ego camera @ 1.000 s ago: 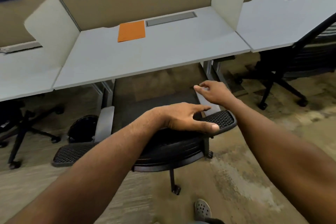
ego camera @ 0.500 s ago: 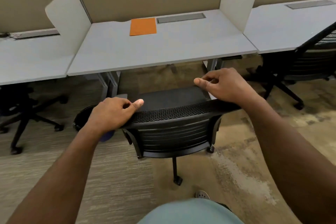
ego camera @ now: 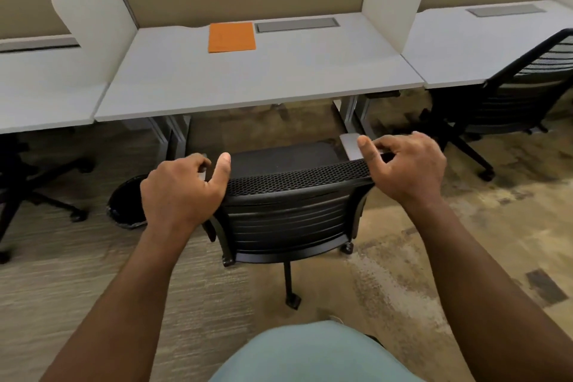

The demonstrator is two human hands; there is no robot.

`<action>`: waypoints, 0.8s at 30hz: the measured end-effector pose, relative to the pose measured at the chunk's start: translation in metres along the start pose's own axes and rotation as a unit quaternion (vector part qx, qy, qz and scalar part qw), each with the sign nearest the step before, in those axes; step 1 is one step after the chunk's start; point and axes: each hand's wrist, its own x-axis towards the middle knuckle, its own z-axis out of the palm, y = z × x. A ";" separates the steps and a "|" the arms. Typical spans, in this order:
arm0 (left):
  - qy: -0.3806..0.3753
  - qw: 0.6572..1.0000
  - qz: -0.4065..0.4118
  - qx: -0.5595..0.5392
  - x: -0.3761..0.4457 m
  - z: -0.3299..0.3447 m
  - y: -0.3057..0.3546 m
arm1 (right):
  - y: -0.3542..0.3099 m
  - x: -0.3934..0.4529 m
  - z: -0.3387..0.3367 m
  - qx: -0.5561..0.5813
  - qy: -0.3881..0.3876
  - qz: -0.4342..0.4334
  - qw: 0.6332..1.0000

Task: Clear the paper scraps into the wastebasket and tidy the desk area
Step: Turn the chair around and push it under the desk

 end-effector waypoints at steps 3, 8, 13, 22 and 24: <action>0.028 0.999 -0.005 -0.020 0.009 0.003 0.000 | 0.000 0.008 0.003 0.012 0.011 0.021 1.000; 0.054 0.998 -0.020 -0.022 0.039 0.014 -0.004 | -0.003 0.038 0.020 0.010 0.013 0.024 1.000; 0.077 0.996 -0.030 -0.022 0.064 0.033 -0.010 | -0.002 0.061 0.046 -0.004 0.010 0.017 1.000; 0.040 0.998 -0.037 -0.012 0.149 0.083 -0.021 | -0.002 0.138 0.117 -0.041 -0.086 0.018 0.995; 0.022 0.999 -0.038 -0.014 0.167 0.098 -0.028 | -0.002 0.154 0.133 -0.041 -0.120 0.005 0.992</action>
